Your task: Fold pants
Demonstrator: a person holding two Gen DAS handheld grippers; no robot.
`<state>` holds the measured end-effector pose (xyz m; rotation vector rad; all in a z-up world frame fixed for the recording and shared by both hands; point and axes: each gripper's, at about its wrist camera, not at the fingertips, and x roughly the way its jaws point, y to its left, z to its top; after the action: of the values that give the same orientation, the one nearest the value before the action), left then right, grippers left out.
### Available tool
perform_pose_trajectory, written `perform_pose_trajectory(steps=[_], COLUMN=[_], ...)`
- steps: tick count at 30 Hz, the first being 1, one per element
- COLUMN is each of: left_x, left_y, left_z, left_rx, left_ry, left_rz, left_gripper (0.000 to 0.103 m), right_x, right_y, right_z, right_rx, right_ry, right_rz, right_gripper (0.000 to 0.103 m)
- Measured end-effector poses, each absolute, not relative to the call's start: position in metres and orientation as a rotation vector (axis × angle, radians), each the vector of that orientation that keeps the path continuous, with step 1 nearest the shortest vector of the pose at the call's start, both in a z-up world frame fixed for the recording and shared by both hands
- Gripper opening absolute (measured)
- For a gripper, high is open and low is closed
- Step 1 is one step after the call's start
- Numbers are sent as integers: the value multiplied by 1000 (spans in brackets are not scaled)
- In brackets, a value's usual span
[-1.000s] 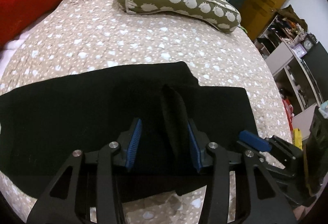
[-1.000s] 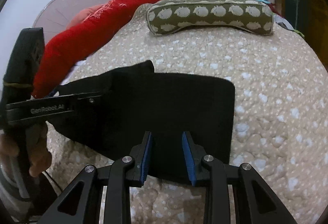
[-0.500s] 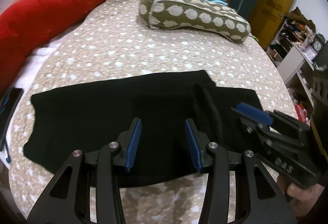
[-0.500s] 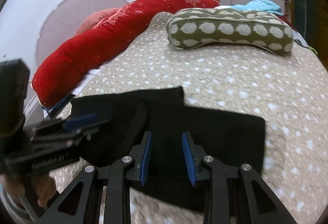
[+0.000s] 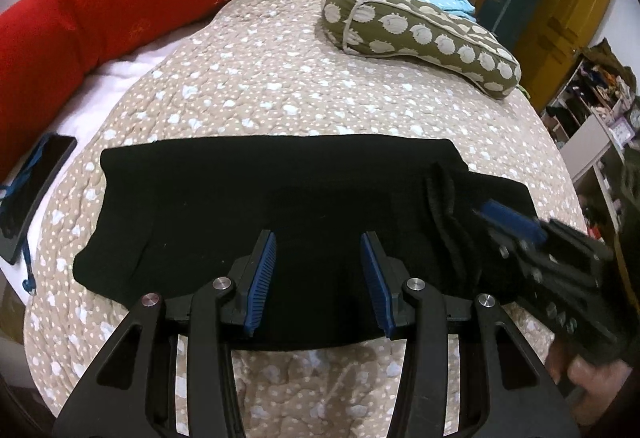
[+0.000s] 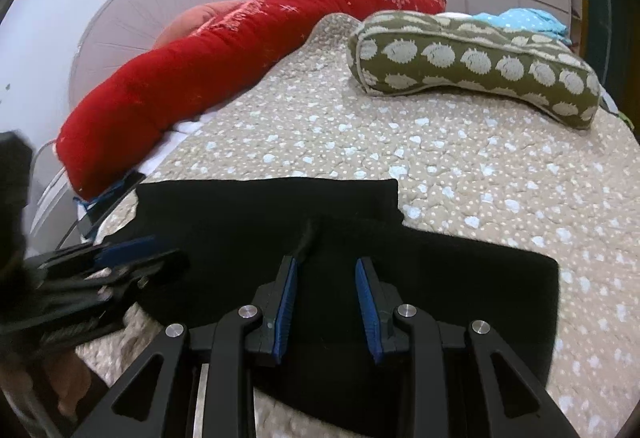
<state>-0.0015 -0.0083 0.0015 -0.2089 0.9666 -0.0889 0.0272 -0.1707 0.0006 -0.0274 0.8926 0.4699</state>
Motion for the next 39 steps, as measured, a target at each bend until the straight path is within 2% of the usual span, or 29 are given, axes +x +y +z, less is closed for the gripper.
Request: perform_pose_trajectory(steps=[7, 9, 10, 11, 14, 27, 34, 39], left_x=[-8, -10, -12, -14, -17, -48, -57, -56], left_y=[-2, 2, 4, 8, 17, 70, 106, 111], left_z=[-2, -1, 0, 1, 4, 0, -22, -28], left_rx=[-225, -235, -246, -264, -286, -358, -552, -621], left_ry=[985, 985, 981, 975, 971, 983, 993, 970], left_rz=[-74, -69, -68, -66, -56, 39, 80, 74], left_gripper=[44, 57, 68, 73, 73, 73, 73, 80], right_x=[15, 16, 15, 14, 16, 62, 84, 97], right_y=[-165, -164, -162, -159, -145, -72, -23, 13], right_z=[-17, -8, -1, 4, 16, 5, -5, -12], right_rx=[-65, -58, -53, -48, -33, -82, -164, -262], right_ry=[938, 936, 922, 909, 874, 927, 952, 938], right_rz=[463, 473, 490, 504, 554, 769, 841, 890], right_gripper=[29, 29, 29, 31, 41, 42, 43, 45])
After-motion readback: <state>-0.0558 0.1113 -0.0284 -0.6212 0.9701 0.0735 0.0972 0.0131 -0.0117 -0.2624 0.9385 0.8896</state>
